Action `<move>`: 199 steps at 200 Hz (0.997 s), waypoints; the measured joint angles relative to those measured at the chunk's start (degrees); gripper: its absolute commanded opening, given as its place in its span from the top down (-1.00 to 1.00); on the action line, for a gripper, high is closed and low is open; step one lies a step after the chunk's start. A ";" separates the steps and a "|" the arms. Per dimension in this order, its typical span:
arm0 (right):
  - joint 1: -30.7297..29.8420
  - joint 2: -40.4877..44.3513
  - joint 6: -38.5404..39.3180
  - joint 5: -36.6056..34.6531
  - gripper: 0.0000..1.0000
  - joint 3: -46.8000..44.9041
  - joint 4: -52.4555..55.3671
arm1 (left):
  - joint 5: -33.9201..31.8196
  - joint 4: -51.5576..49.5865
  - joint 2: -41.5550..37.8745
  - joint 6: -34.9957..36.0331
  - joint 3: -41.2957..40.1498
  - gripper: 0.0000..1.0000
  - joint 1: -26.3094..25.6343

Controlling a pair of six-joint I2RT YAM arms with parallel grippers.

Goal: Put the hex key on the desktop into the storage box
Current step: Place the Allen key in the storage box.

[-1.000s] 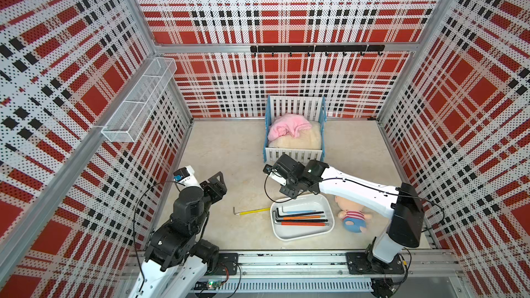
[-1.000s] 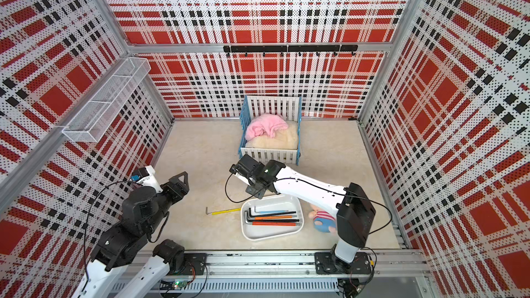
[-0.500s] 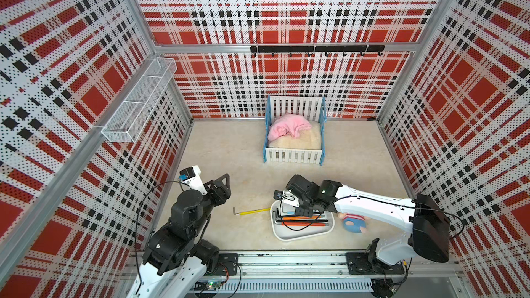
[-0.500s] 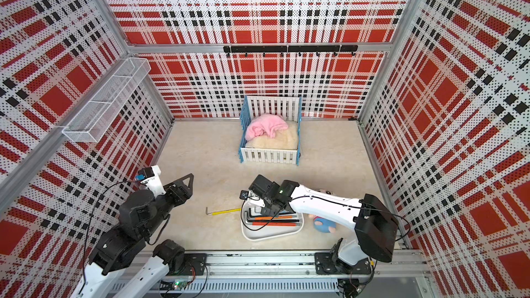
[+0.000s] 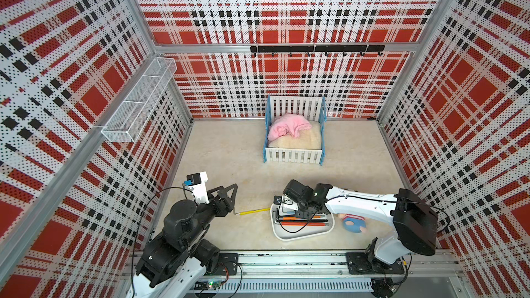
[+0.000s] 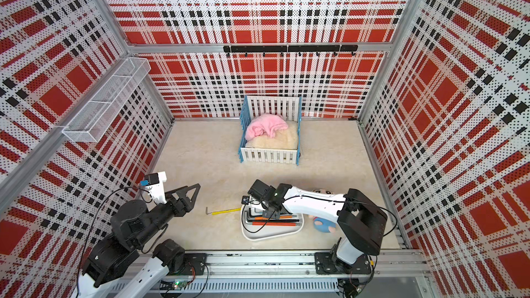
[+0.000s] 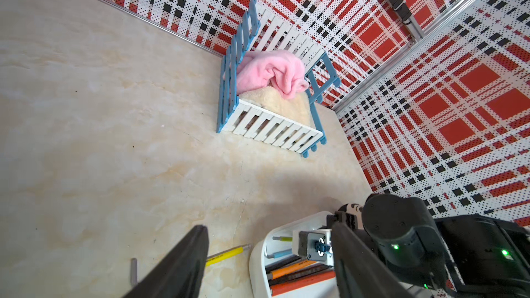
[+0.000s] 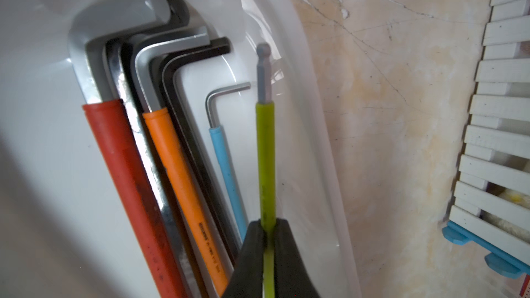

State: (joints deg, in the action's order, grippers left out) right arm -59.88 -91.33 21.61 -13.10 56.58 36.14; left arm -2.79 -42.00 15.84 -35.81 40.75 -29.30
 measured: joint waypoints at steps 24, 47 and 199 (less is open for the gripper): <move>0.00 -0.74 0.02 -0.37 1.00 -0.61 -0.02 | 0.61 -1.68 0.04 0.46 0.00 -0.44 0.00; 0.02 -1.86 0.13 -0.96 1.00 -0.61 -0.07 | 0.68 -3.91 0.57 1.53 0.04 -0.43 0.00; 0.04 -5.07 -2.38 -2.40 0.50 0.11 0.46 | 6.38 -18.38 -1.09 6.73 3.19 -0.42 0.00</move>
State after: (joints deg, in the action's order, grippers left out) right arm -59.83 -96.40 19.22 -15.51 56.69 36.60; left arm 3.60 -60.38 14.74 -29.08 43.94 -29.30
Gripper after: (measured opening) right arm 0.250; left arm 0.710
